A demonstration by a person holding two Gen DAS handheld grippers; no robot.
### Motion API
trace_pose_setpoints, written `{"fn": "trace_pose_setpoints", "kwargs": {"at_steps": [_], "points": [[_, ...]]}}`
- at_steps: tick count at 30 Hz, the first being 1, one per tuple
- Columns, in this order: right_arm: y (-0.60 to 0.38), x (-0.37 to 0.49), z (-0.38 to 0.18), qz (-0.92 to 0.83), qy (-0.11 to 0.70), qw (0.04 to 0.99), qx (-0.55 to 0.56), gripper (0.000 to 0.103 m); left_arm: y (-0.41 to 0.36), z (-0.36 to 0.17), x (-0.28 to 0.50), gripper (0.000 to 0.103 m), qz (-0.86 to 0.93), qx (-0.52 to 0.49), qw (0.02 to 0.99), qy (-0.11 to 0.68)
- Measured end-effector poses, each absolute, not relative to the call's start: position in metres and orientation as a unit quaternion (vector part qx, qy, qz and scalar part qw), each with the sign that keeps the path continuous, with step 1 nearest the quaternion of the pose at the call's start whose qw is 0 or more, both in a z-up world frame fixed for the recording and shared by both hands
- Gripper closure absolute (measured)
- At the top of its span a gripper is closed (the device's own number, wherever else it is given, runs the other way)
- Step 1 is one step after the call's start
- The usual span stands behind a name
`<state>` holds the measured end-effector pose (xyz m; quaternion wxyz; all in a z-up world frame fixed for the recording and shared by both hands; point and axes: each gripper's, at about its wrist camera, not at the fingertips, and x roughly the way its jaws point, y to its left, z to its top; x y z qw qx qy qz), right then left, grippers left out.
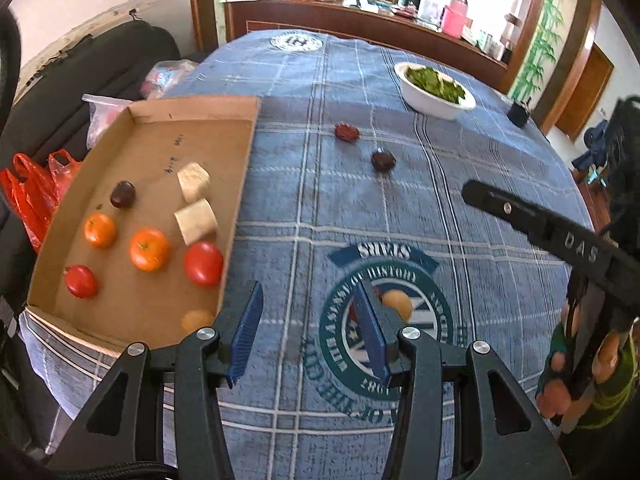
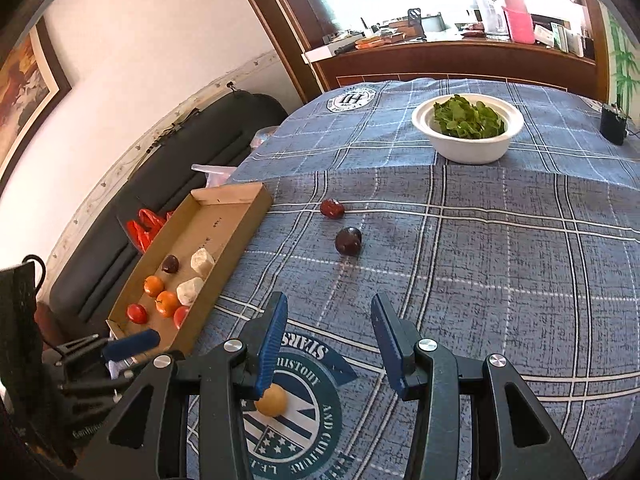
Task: Organize fruits
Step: 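Withdraw both grippers from the tray toward the remaining plum and jujube, then grasp a red jujube with the left gripper while the right grasps the other dark plum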
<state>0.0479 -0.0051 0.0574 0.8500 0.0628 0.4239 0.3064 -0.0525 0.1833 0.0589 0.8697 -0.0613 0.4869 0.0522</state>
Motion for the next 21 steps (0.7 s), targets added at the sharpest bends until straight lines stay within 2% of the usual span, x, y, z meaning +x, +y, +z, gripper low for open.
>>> {"fn": "trace_pose_setpoints", "kwargs": {"at_steps": [21], "points": [[0.008,0.053,0.047,0.304,0.439,0.844,0.053,0.057,0.170,0.021,-0.041,0.057,0.036,-0.017,0.859,0.511]]}}
